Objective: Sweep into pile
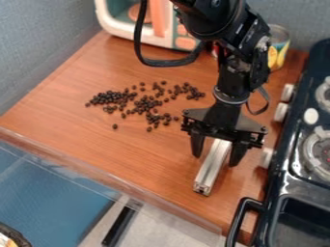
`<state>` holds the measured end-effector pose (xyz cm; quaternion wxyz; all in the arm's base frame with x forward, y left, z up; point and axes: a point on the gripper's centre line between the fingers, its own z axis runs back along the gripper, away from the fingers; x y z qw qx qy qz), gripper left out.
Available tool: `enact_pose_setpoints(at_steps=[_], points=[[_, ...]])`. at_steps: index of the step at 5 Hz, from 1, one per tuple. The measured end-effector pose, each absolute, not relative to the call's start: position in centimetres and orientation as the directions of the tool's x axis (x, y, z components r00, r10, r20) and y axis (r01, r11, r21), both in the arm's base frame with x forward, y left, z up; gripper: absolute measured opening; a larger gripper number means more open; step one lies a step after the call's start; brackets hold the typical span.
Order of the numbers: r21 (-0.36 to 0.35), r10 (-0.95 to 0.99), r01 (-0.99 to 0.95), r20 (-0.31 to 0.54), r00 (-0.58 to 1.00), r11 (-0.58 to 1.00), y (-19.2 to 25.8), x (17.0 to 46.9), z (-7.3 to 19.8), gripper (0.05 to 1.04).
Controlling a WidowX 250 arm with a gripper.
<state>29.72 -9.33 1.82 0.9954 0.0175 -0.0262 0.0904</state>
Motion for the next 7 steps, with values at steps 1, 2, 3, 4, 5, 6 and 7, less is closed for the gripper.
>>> enact_pose_setpoints(at_steps=[1, 2, 3, 4, 5, 6, 7], points=[[0.041, 0.197, -0.200, 0.065, 0.978, 0.979, -9.1, 29.9, 1.8, 0.391], [0.047, 0.216, -0.219, 0.070, 0.974, 0.975, -9.1, 29.9, 1.8, 0.370], [0.024, 0.237, -0.238, 0.023, 0.971, 0.971, -9.8, 29.7, 2.5, 0.370], [-0.091, 0.277, -0.271, 0.056, 0.959, 0.958, -11.3, 32.2, 6.3, 0.370], [-0.187, 0.338, -0.318, 0.085, 0.937, 0.930, -11.3, 35.0, 9.8, 0.370], [-0.211, 0.375, -0.350, 0.090, 0.923, 0.912, -10.8, 37.0, 10.7, 0.370], [-0.156, 0.404, -0.390, 0.063, 0.913, 0.907, -9.6, 38.6, 8.3, 0.370]])
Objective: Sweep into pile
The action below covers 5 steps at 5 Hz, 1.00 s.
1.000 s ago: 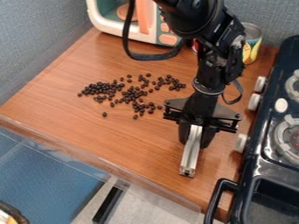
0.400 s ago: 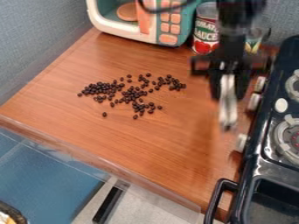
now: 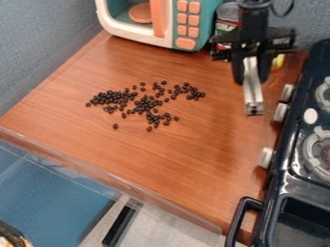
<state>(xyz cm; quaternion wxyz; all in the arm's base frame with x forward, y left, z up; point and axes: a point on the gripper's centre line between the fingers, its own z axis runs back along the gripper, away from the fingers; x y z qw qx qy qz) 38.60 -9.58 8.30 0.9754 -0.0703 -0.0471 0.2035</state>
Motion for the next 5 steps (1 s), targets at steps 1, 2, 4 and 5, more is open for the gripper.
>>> enact_pose_setpoints(at_steps=[1, 2, 4, 5], points=[[-0.110, 0.458, -0.454, 0.014, 0.889, 0.884, -8.4, 39.7, 5.1, 0.370], [-0.079, 0.479, -0.478, -0.014, 0.878, 0.875, -8.0, 40.1, 2.6, 0.370], [-0.063, 0.498, -0.497, -0.003, 0.867, 0.865, -7.4, 41.5, 2.0, 0.370], [-0.060, 0.511, -0.510, 0.000, 0.860, 0.858, -6.7, 41.6, 2.0, 0.370]])
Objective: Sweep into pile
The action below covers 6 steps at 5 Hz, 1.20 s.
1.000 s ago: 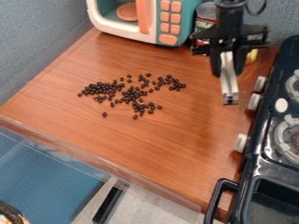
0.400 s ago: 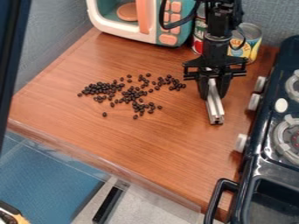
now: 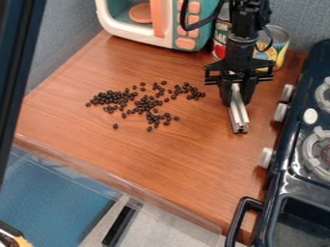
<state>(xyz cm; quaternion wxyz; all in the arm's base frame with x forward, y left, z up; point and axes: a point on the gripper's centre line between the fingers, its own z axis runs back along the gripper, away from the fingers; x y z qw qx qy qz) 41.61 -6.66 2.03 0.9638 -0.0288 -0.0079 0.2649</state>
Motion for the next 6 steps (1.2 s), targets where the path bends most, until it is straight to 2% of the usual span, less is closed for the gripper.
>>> enact_pose_setpoints(at_steps=[2, 4, 6], points=[[-0.070, 0.529, -0.527, 0.015, 0.849, 0.847, -4.9, 40.8, 1.7, 0.370], [-0.064, 0.609, -0.608, 0.008, 0.793, 0.792, 0.8, 39.5, 1.8, 0.370], [-0.064, 0.673, -0.672, -0.014, 0.739, 0.737, 4.6, 38.1, 1.7, 0.370]])
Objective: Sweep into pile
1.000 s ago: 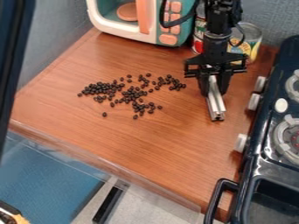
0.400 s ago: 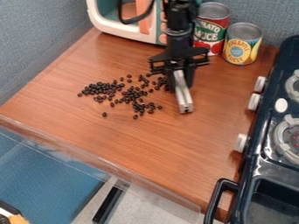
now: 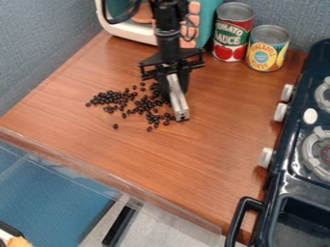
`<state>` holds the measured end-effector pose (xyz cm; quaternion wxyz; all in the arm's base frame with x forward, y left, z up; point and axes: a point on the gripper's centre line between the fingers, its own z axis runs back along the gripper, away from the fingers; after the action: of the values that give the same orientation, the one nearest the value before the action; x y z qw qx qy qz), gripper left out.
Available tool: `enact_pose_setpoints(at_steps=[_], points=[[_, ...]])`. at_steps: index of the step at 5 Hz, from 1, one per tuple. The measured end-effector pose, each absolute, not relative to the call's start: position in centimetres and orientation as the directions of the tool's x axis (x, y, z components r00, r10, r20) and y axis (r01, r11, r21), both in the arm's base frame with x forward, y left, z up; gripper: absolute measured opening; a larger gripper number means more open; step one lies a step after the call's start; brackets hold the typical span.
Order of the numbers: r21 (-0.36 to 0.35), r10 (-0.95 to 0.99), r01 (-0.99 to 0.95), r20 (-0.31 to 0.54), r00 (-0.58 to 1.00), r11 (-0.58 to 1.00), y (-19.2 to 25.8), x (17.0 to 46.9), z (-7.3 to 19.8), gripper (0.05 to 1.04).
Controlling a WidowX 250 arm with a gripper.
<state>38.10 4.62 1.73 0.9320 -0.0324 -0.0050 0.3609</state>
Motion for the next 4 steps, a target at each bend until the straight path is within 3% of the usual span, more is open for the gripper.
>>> enact_pose_setpoints(at_steps=[4], points=[[-0.169, 0.829, -0.820, -0.031, 0.558, 0.546, 8.6, 33.0, 3.0, 0.370]])
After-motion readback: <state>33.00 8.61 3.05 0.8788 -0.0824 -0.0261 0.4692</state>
